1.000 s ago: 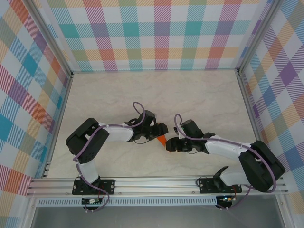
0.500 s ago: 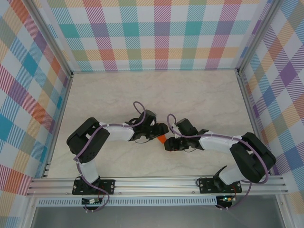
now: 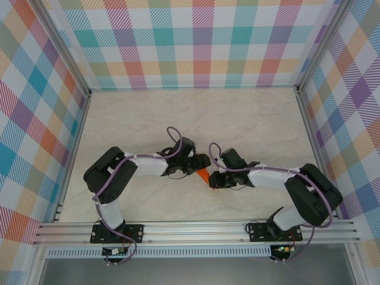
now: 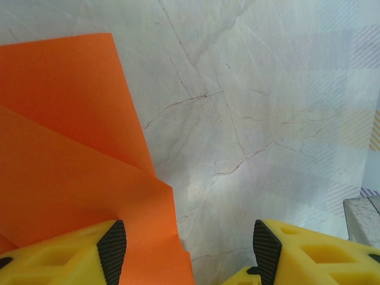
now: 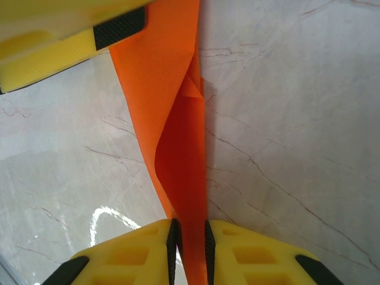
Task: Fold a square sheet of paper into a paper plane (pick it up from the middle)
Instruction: Fold the wing for the fifth time at the center of the table.
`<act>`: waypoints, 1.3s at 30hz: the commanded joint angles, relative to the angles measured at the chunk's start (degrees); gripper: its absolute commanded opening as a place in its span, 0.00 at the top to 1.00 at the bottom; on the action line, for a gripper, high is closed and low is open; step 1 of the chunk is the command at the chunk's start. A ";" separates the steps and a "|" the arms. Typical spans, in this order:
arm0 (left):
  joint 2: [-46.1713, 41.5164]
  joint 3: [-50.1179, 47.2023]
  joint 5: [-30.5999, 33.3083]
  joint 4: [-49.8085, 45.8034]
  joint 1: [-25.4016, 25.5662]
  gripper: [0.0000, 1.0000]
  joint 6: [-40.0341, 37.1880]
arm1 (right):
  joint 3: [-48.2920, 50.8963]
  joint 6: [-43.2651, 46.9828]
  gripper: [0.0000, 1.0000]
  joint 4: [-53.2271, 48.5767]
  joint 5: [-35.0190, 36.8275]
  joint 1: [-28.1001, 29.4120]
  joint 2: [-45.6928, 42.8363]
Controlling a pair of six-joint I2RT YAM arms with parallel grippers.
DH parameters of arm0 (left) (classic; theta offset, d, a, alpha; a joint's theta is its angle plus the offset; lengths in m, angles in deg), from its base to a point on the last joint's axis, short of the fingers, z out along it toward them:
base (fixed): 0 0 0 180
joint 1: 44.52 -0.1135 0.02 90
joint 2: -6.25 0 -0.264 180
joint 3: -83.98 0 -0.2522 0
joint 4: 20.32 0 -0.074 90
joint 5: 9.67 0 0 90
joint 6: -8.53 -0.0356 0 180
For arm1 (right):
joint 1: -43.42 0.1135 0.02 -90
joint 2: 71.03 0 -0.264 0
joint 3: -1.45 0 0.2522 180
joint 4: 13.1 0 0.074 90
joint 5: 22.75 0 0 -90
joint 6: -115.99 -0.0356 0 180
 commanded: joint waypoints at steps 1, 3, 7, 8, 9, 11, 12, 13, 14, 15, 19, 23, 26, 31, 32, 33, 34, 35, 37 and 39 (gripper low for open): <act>2.14 0.24 0.57 -1.75 0.44 0.39 -1.43 | 1.34 -1.50 0.81 1.47 -0.34 0.42 2.05; 2.05 0.19 0.47 -1.75 0.42 0.39 -1.44 | 1.65 -1.68 0.81 1.39 -0.66 0.42 2.15; 1.95 0.36 0.56 -2.11 0.36 0.39 -1.50 | 2.06 -2.23 0.80 1.26 -2.07 0.40 1.22; 2.03 0.35 0.45 -2.10 0.42 0.39 -1.54 | 2.06 -2.35 0.79 1.13 -2.25 0.42 0.51; 2.05 0.31 0.47 -2.11 0.36 0.39 -1.54 | 1.98 -2.59 0.77 0.68 -2.26 0.42 -0.10; 2.04 0.29 0.45 -2.27 0.36 0.39 -1.69 | 1.68 -2.99 0.74 -0.28 -2.19 0.35 -1.91; 2.14 0.29 0.47 -2.28 0.43 0.39 -1.63 | 1.56 -3.28 0.73 -0.48 -2.26 0.26 -2.58; 2.22 0.32 0.47 -2.28 0.40 0.39 -1.63 | 1.54 -3.73 0.71 -0.47 -2.50 0.09 -3.57; 2.23 0.36 0.38 -2.41 0.41 0.39 -1.75 | 1.46 -4.23 0.70 -0.40 -2.83 -0.17 -4.38; 2.31 0.43 0.30 -2.36 0.36 0.39 -1.72 | 1.34 -4.78 0.70 -0.44 -3.09 -0.48 -4.85; 2.32 0.29 0.21 -2.28 0.37 0.39 -1.67 | 0.69 -6.33 0.69 -0.38 -4.10 -1.99 -4.58; 2.17 0.51 0.02 -2.46 0.40 0.39 -1.75 | -0.18 -6.36 0.72 -0.14 -4.64 -2.65 -2.74; 2.14 0.48 0.03 -2.46 0.40 0.39 -1.78 | -0.33 -6.34 0.74 0.10 -4.81 -2.76 -1.43; 2.06 0.54 0.03 -2.63 0.44 0.39 -1.88 | -0.03 -6.60 0.74 1.79 -6.77 -2.77 -0.53; 1.97 0.53 -0.05 -2.72 0.41 0.39 -1.82 | 0.09 -6.92 0.74 2.07 -6.71 -2.76 -0.72; 1.97 0.55 -0.06 -2.77 0.39 0.39 -1.89 | 0.04 -7.09 0.74 1.76 -6.30 -2.83 -0.94; 1.88 0.49 0.02 -2.75 0.41 0.39 -1.89 | -0.05 -6.96 0.74 1.23 -5.76 -2.83 -1.21; 2.01 0.42 0.03 -2.80 0.37 0.39 -1.85 | -0.27 -6.85 0.74 0.55 -5.09 -2.79 -1.58; 2.06 0.54 0.45 -2.88 0.40 0.39 -1.78 | -0.48 -6.63 0.73 -0.36 -4.30 -2.92 -2.58; 1.82 0.22 1.79 -3.08 0.43 0.40 -1.31 | -0.20 -6.56 0.73 -0.51 -4.43 -2.92 -3.81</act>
